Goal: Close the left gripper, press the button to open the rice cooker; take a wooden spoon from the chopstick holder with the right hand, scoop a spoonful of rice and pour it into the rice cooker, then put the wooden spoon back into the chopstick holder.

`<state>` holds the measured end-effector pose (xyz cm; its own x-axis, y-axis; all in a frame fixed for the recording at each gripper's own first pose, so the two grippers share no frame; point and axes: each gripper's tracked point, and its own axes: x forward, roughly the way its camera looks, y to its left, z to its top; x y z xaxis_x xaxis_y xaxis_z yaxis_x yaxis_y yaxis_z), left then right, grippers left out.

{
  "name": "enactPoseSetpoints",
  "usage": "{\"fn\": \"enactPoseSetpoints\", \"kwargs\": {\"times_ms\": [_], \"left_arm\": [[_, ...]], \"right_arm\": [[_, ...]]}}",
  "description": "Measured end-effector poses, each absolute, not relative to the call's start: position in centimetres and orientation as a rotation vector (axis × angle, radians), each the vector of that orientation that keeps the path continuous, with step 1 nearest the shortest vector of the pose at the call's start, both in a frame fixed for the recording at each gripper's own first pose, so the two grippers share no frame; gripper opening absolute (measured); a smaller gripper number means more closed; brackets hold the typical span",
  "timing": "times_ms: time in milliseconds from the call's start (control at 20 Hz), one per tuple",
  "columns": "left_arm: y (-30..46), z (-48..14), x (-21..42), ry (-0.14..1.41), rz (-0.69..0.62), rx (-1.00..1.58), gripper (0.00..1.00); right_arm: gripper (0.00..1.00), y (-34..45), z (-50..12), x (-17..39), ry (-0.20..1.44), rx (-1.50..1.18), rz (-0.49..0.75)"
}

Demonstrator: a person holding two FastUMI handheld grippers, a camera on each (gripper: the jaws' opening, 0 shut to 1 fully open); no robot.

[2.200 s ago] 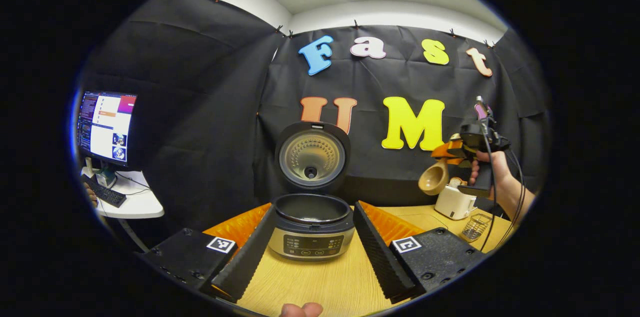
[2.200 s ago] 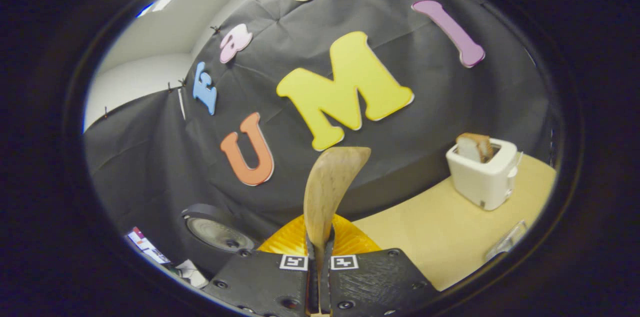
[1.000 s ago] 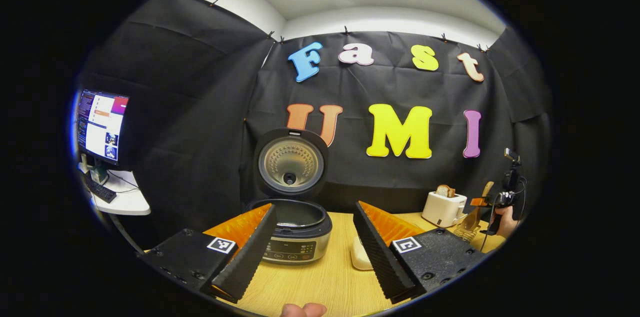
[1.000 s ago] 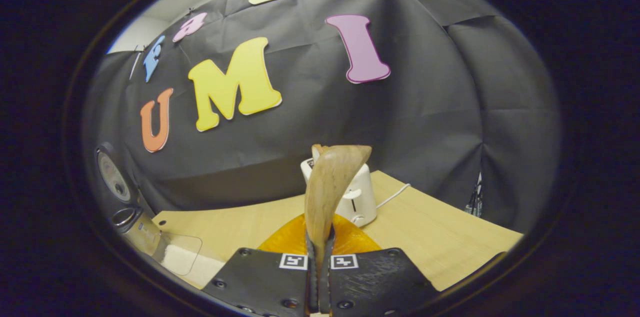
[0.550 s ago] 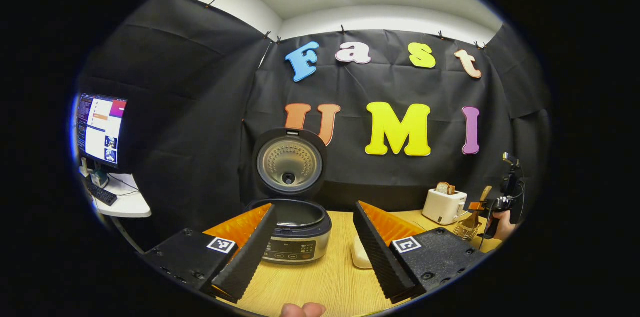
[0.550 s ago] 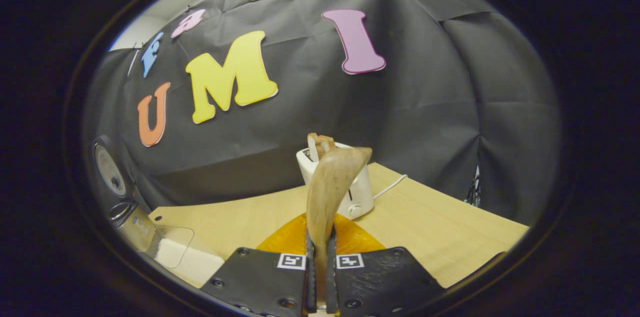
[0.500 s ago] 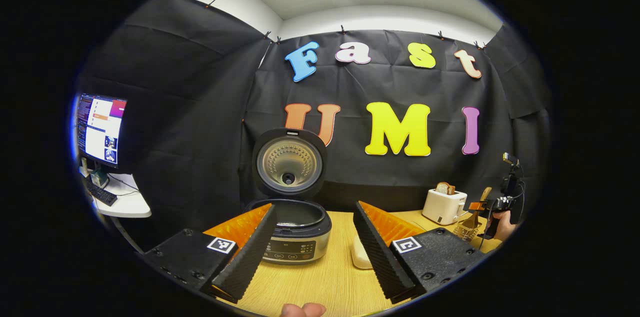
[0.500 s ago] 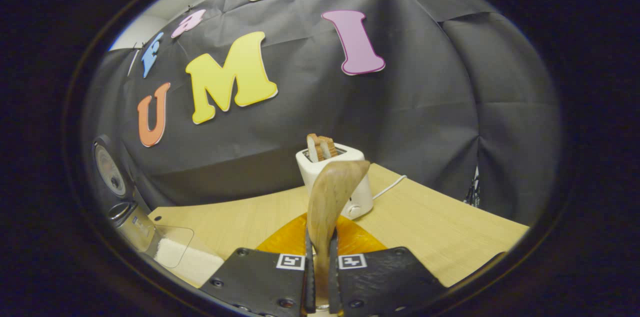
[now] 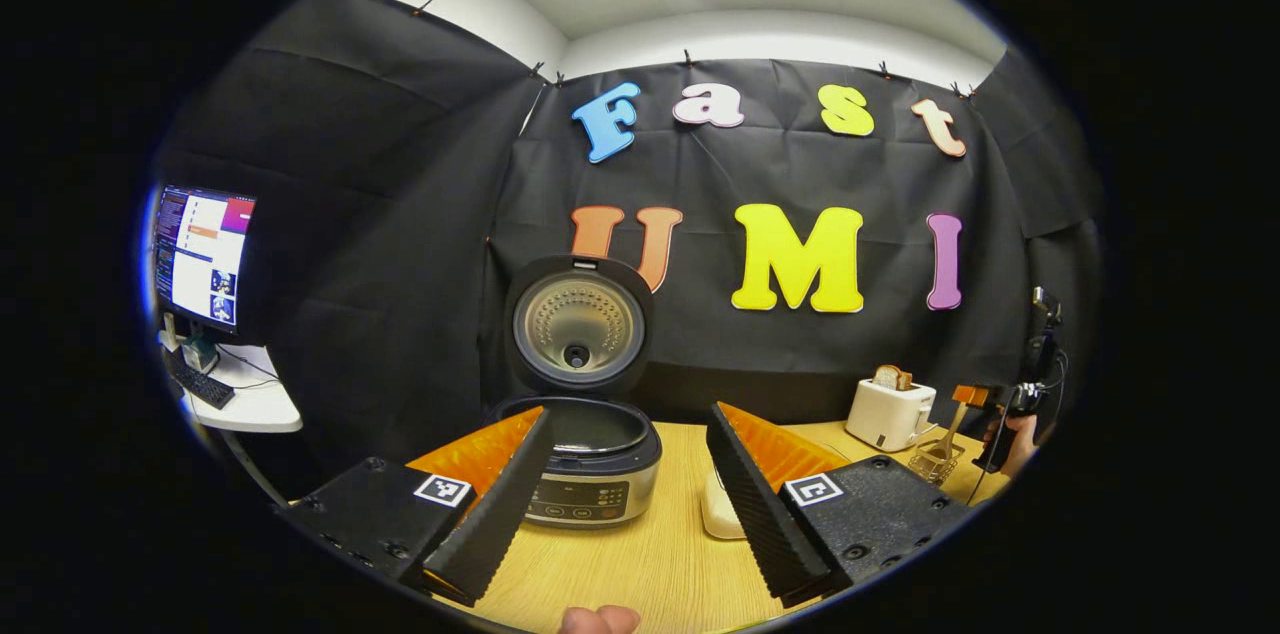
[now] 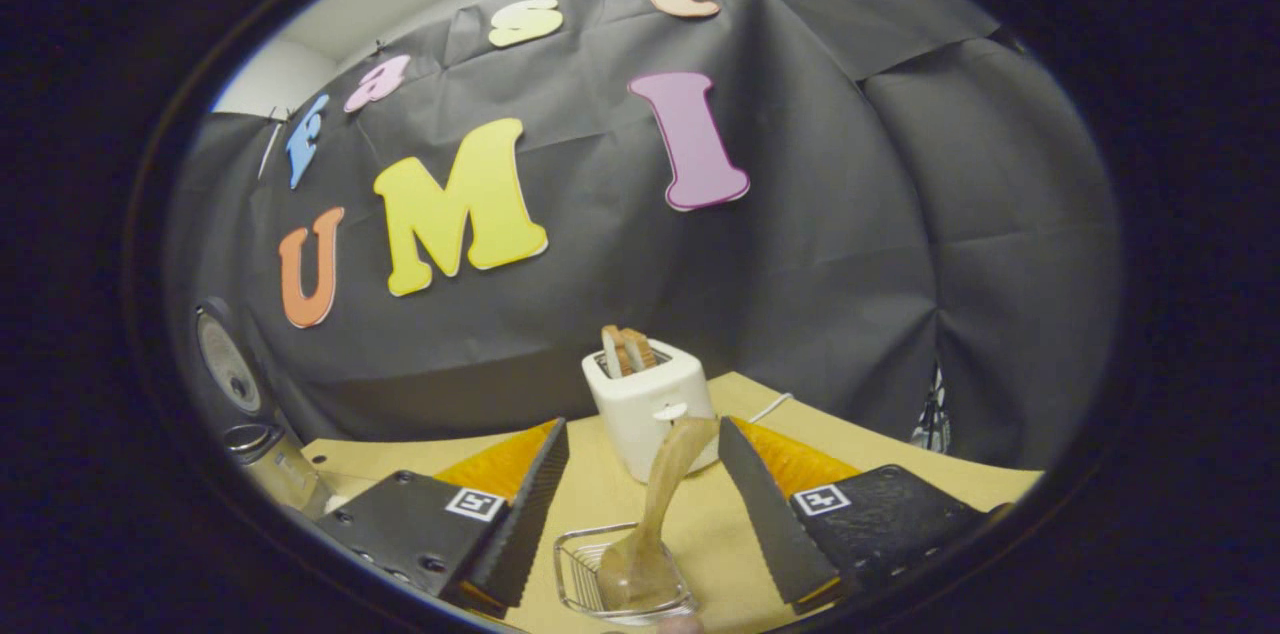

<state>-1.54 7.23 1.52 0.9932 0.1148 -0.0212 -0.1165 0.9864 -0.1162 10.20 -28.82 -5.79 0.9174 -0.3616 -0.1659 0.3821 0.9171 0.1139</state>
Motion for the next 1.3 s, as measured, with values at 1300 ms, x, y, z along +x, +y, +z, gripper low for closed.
{"fn": "enactPoseSetpoints", "kwargs": {"times_ms": [1300], "left_arm": [[17.2,18.1,25.5,0.076,0.214,0.126,0.96]], "right_arm": [[0.95,-21.8,-1.8,0.0,0.051,0.017,-0.06]]}}
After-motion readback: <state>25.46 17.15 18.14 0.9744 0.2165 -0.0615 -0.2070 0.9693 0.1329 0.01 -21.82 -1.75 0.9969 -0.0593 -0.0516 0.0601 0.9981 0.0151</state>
